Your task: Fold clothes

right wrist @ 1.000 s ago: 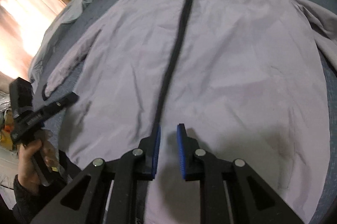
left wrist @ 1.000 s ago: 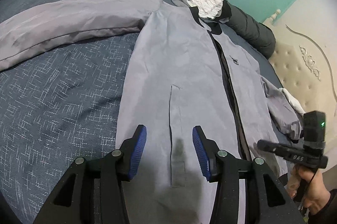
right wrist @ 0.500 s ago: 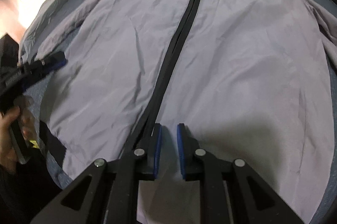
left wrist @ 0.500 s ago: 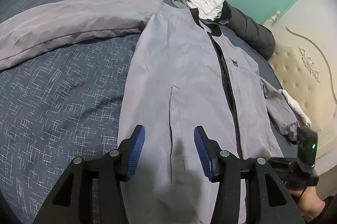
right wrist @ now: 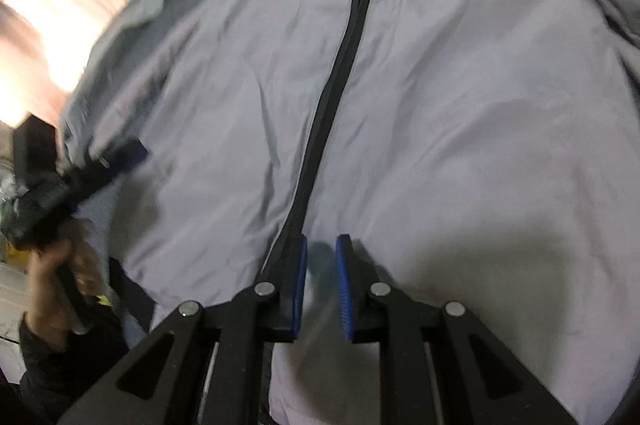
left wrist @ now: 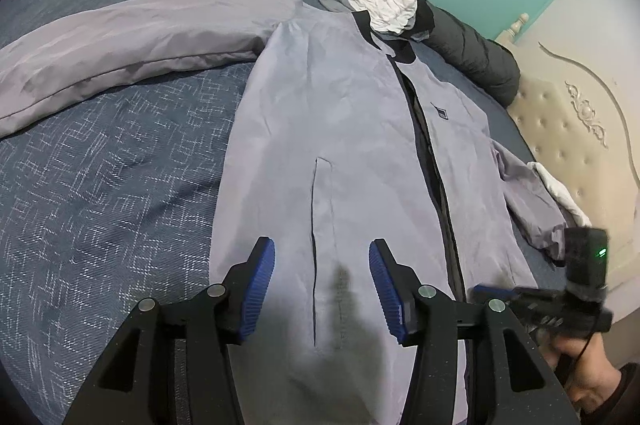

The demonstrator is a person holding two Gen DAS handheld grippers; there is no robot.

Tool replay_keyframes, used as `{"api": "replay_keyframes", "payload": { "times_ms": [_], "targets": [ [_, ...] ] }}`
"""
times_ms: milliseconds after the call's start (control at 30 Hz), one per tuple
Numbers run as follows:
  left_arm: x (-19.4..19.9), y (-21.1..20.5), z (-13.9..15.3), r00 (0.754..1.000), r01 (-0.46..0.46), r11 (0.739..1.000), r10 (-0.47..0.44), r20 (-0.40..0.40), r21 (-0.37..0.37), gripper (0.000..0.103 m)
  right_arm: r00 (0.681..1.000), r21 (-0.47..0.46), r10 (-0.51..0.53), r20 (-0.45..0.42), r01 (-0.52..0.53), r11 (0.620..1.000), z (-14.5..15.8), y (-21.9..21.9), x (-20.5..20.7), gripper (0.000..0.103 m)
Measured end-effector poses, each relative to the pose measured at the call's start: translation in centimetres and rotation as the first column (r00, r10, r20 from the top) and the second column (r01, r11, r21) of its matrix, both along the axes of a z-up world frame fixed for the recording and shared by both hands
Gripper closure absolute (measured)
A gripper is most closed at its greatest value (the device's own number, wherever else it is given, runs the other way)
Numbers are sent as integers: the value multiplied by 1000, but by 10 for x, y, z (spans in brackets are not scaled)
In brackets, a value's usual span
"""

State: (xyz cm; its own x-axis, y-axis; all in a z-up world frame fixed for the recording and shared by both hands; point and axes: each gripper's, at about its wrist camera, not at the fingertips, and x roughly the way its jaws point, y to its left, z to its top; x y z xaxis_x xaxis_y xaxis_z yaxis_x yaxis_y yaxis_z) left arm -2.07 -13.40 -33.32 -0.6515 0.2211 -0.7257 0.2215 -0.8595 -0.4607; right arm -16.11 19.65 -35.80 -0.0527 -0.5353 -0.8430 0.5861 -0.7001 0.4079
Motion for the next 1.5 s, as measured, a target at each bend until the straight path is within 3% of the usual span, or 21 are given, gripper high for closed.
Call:
{"api": "replay_keyframes", "payload": {
  "times_ms": [133, 300, 467, 533, 667, 767, 833, 933, 1167, 1233, 1400, 1500],
  "targets": [
    [-3, 3, 0, 1000, 5, 1000, -5, 6, -6, 50, 996, -78, -88, -33, 85, 993, 31, 54, -28, 88],
    [-10, 10, 1, 1000, 17, 1000, -16, 8, -16, 49, 960, -75, -264, -94, 258, 963, 68, 143, -78, 86],
    [-21, 22, 7, 999, 39, 999, -39, -1, -20, 49, 892, -63, -427, -151, 422, 904, 90, 232, -104, 73],
    [-26, 28, 9, 999, 49, 998, -49, -1, -26, 49, 849, -54, -497, -176, 496, 867, 95, 269, -112, 56],
    [-35, 41, 10, 998, 67, 997, -67, 2, -35, 49, 770, -44, -607, -198, 611, 790, 99, 329, -131, 50],
    [-42, 48, 10, 997, 76, 997, -76, 3, -30, 48, 732, -16, -645, -218, 658, 752, 97, 349, -144, 46],
    [-47, 54, 8, 997, 83, 996, -83, 6, -30, 48, 723, 5, -659, -209, 674, 738, 91, 357, -155, 36],
    [-52, 62, 5, 995, 101, 994, -100, 18, -38, 48, 705, -35, -672, -225, 684, 729, 90, 362, -160, 36],
    [-59, 68, 1, 992, 122, 991, -121, 29, -50, 48, 816, 22, -516, -262, 539, 842, 74, 333, -168, 36],
    [-58, 67, 0, 993, 117, 992, -116, 33, -48, 48, 832, 0, -503, -235, 517, 856, 69, 328, -166, 37],
    [-57, 64, 0, 993, 114, 992, -113, 34, -47, 48, 885, 49, -429, -180, 444, 895, 47, 312, -155, 47],
    [-56, 66, 0, 992, 120, 992, -118, 35, -49, 47, 911, 86, -388, -142, 402, 911, 32, 304, -143, 48]
  ]
}}
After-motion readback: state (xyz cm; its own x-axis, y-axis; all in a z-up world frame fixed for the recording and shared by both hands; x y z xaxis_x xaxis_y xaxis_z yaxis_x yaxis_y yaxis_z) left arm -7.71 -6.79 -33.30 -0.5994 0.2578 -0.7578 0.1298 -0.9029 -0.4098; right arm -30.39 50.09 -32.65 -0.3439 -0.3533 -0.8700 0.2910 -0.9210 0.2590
